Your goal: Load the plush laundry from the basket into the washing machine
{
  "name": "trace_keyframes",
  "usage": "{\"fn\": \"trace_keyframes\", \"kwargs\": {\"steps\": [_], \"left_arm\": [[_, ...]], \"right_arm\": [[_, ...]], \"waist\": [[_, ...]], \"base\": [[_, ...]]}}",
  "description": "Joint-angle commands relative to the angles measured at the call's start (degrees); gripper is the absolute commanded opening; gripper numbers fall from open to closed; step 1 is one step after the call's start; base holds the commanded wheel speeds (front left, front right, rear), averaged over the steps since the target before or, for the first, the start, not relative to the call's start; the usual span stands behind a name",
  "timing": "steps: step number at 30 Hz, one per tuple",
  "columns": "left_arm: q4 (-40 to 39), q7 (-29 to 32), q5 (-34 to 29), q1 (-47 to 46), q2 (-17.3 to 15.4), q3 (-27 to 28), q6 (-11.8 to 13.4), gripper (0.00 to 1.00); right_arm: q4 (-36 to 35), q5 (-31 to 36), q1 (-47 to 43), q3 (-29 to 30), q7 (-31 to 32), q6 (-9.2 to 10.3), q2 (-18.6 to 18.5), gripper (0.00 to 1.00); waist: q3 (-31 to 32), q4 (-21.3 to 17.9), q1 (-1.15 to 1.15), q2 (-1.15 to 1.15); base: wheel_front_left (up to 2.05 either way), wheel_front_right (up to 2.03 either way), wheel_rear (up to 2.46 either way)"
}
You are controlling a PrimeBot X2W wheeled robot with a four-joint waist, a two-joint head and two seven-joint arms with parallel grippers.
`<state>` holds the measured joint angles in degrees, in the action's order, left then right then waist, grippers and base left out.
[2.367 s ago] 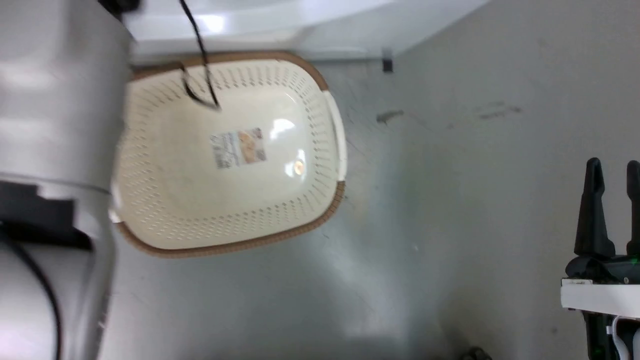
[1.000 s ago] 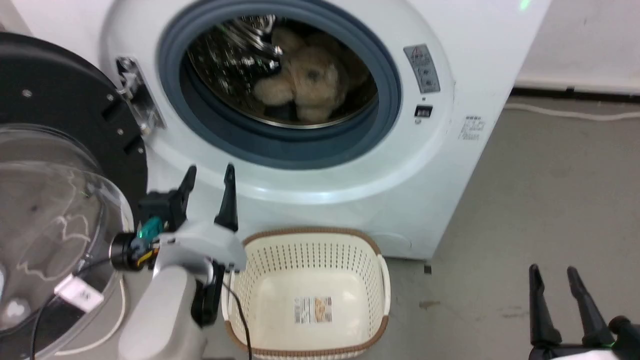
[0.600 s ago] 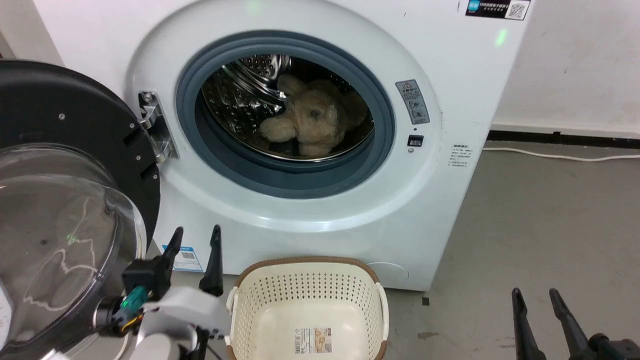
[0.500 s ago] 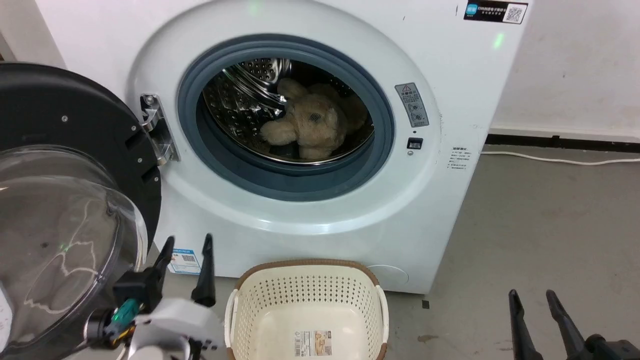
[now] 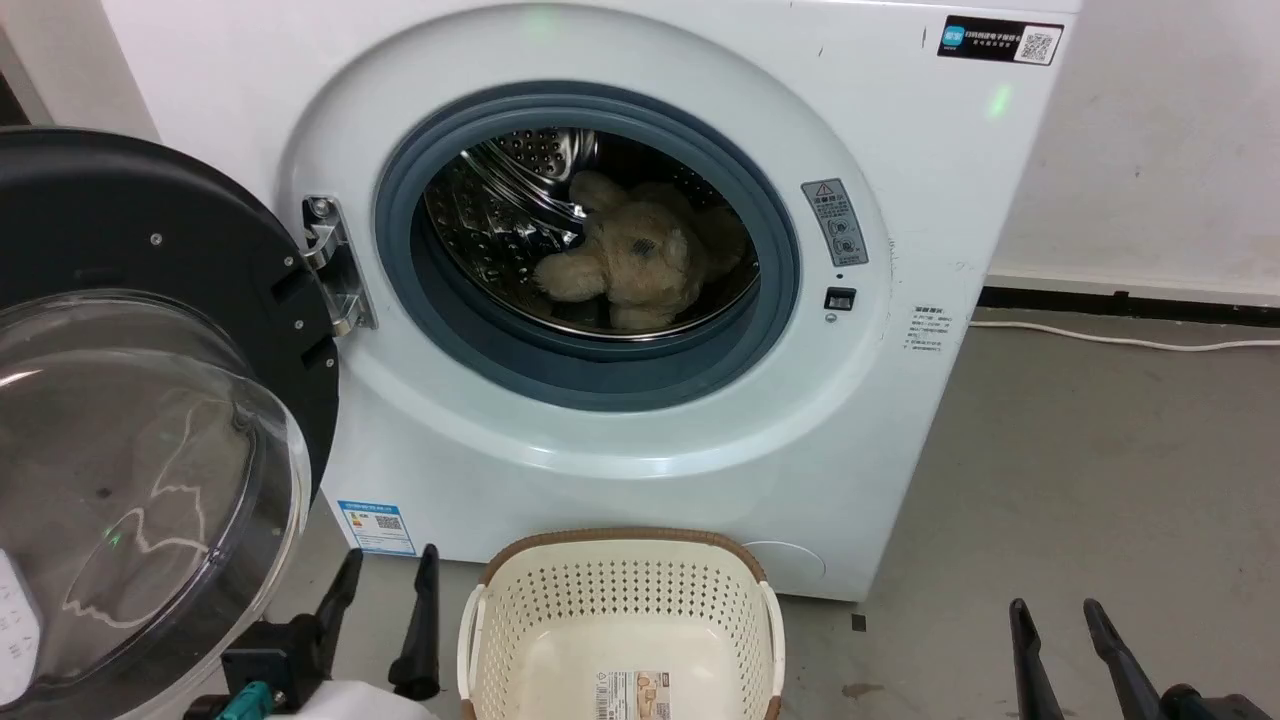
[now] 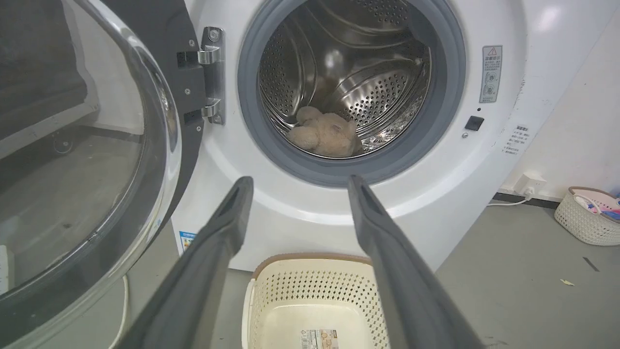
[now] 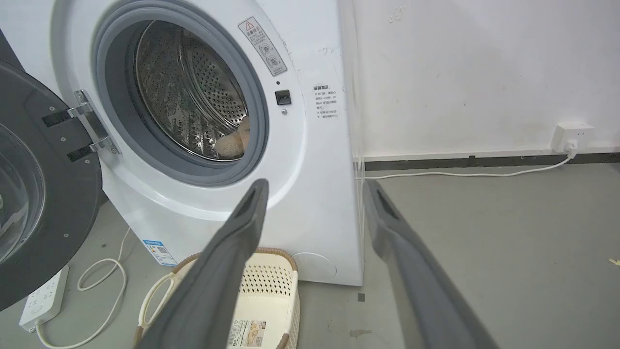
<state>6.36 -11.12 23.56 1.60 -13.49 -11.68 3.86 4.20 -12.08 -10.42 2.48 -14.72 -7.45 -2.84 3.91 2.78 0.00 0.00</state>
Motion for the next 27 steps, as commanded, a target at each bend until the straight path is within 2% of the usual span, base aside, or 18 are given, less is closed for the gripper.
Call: {"fn": "trace_keyframes", "kwargs": {"steps": [1,27], "left_arm": [[-0.8,0.2,0.1,1.3,0.3,-0.6,0.1,1.00],[-0.6,0.7,-0.7,1.1,0.2,-2.5,1.8,1.00]], "right_arm": [[0.4,-0.2,-1.0,-0.1,0.0,-0.03,0.0,1.00],[1.8,-0.7,-0.2,-1.1,-0.1,-0.03,0.0,1.00]], "waist": [[0.0,0.0,0.00,0.00],[-0.3,-0.3,0.00,0.00]], "base": [[0.00,0.00,0.00],[0.00,0.00,0.00]]}}
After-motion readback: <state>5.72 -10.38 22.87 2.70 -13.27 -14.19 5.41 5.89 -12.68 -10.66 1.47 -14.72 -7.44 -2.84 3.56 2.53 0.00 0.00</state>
